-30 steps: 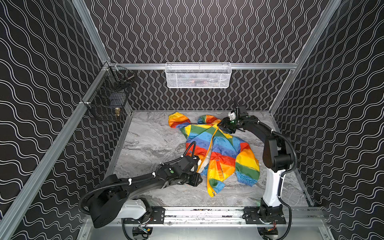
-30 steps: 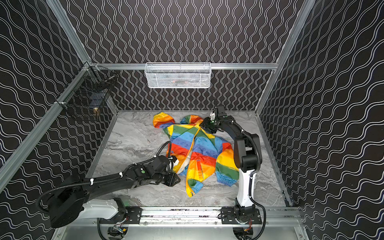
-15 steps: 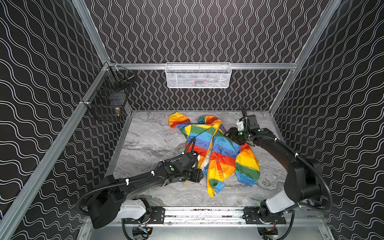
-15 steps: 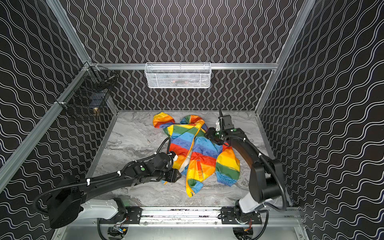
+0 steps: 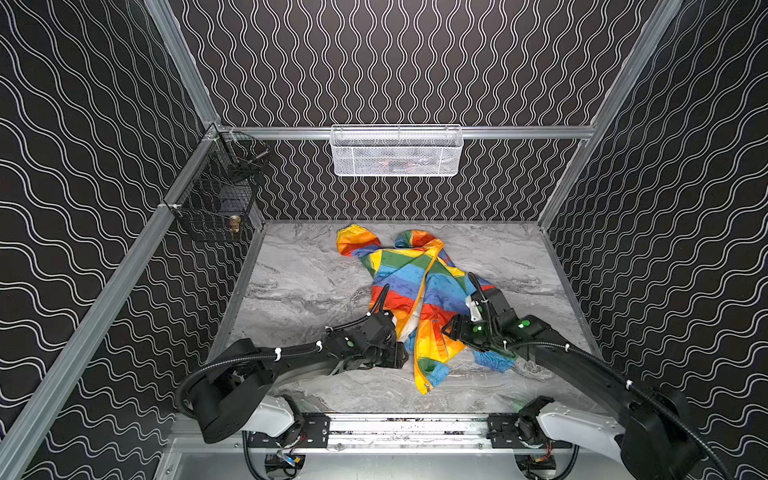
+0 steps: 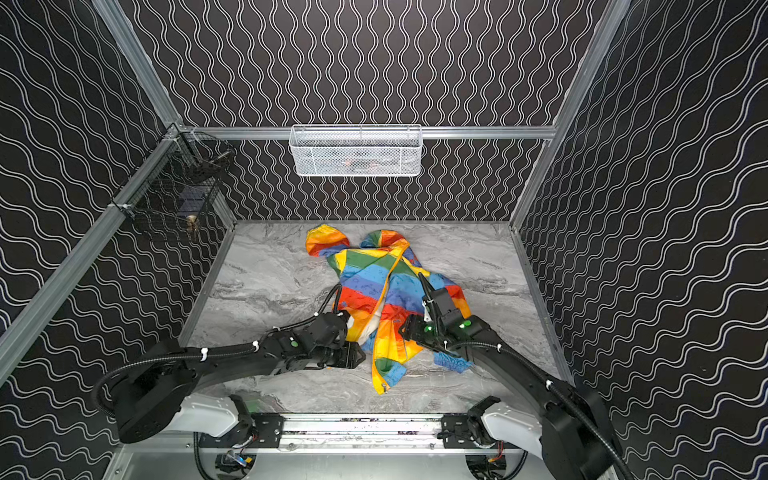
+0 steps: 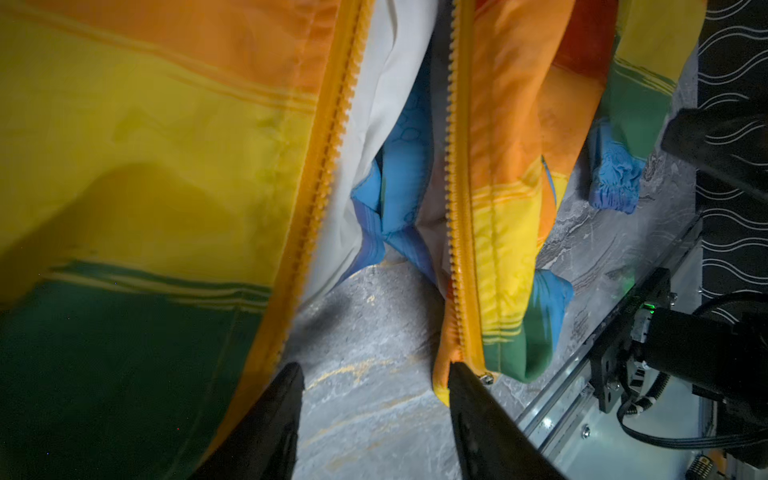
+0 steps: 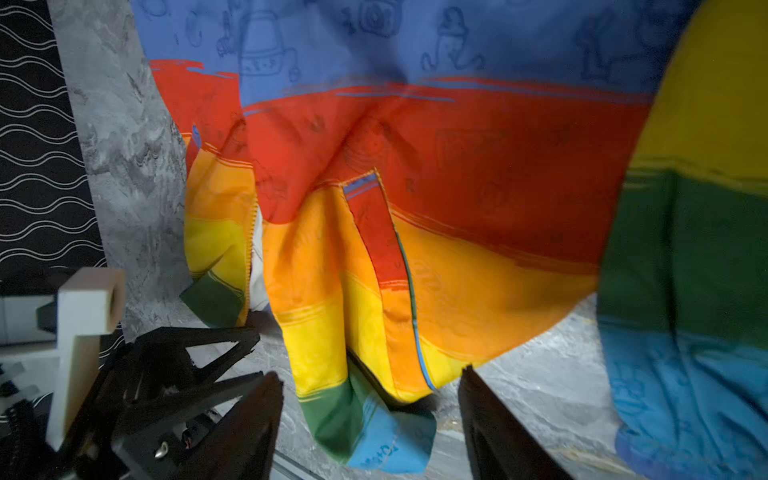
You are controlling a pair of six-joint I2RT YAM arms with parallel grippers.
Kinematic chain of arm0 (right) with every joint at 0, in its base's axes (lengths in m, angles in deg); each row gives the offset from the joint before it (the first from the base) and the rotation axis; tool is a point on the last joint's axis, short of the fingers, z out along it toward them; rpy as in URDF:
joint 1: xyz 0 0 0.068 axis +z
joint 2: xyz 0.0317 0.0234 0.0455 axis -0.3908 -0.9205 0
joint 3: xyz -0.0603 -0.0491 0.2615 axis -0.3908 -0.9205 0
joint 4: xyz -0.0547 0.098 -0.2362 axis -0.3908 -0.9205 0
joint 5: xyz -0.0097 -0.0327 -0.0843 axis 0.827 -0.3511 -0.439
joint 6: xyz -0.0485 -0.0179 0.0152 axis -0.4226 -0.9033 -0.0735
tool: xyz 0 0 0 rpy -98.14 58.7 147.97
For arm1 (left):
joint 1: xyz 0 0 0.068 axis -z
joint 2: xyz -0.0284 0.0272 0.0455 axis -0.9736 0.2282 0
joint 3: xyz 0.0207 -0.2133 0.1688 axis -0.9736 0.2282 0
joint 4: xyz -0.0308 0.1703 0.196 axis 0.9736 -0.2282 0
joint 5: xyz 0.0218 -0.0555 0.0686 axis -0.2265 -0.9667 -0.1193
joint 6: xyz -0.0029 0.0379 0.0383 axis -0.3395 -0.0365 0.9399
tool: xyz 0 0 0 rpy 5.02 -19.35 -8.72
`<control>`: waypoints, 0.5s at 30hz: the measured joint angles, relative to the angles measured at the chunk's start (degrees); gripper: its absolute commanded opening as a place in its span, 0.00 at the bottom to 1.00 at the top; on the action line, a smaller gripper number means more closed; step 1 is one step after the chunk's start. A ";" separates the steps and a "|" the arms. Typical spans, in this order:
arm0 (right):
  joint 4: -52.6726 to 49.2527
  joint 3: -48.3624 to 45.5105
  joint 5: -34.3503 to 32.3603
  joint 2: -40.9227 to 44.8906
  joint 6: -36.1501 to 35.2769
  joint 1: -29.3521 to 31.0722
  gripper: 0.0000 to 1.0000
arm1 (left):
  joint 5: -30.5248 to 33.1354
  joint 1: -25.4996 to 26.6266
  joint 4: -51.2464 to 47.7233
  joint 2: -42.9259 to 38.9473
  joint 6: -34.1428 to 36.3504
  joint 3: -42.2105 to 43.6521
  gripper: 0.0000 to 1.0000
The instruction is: Zip up the jacket
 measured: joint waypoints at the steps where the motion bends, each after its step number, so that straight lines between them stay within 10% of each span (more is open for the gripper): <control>1: 0.04 -0.85 0.09 0.79 0.85 0.98 0.67 | -0.46 0.00 1.14 0.70 -0.46 0.20 0.59; 15: 4.79 -8.66 0.76 2.84 8.96 6.38 0.62 | -4.46 1.38 19.47 9.92 -4.33 1.70 0.57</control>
